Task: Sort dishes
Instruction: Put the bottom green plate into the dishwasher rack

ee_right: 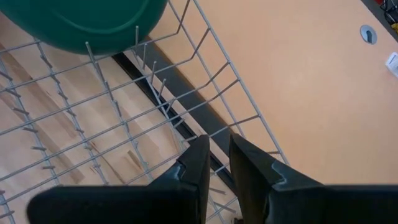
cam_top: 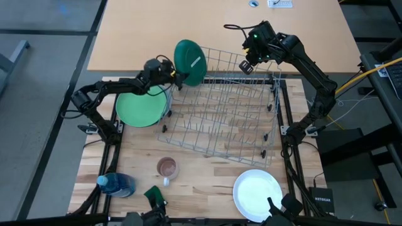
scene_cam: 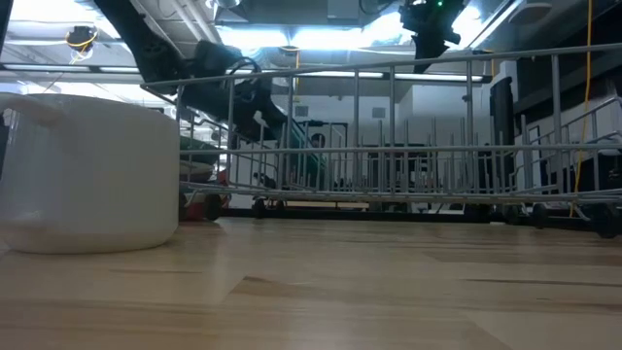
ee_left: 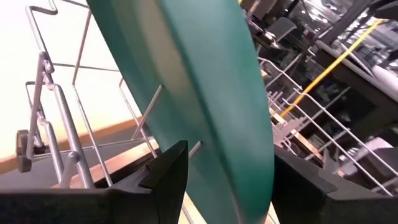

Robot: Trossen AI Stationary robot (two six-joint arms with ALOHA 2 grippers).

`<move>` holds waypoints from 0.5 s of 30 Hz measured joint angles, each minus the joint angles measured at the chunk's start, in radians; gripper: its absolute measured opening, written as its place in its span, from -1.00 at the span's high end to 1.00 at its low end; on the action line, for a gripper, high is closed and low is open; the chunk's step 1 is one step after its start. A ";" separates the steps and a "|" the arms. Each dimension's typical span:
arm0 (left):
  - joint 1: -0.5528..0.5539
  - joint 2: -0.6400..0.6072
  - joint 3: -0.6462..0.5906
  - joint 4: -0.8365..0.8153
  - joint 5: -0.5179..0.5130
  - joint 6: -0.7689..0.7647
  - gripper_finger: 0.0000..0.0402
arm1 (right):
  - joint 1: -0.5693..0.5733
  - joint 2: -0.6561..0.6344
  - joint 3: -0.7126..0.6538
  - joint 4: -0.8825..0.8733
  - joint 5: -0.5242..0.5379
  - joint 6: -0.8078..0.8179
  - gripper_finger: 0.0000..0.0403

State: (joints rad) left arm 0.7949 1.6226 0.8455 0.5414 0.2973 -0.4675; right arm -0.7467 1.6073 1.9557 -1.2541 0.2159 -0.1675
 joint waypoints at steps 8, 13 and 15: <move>0.009 -0.013 -0.002 -0.018 0.071 0.062 0.06 | 0.000 0.000 0.000 0.001 0.000 -0.021 0.68; -0.014 -0.032 -0.002 -0.010 0.072 0.183 0.02 | 0.000 0.000 0.000 0.001 0.000 -0.021 0.68; -0.022 -0.036 -0.002 -0.013 0.066 0.214 -0.02 | 0.000 0.000 0.000 0.001 0.000 -0.021 0.68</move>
State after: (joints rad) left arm 0.7727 1.5861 0.8436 0.5283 0.3633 -0.2538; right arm -0.7467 1.6073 1.9556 -1.2530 0.2157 -0.1886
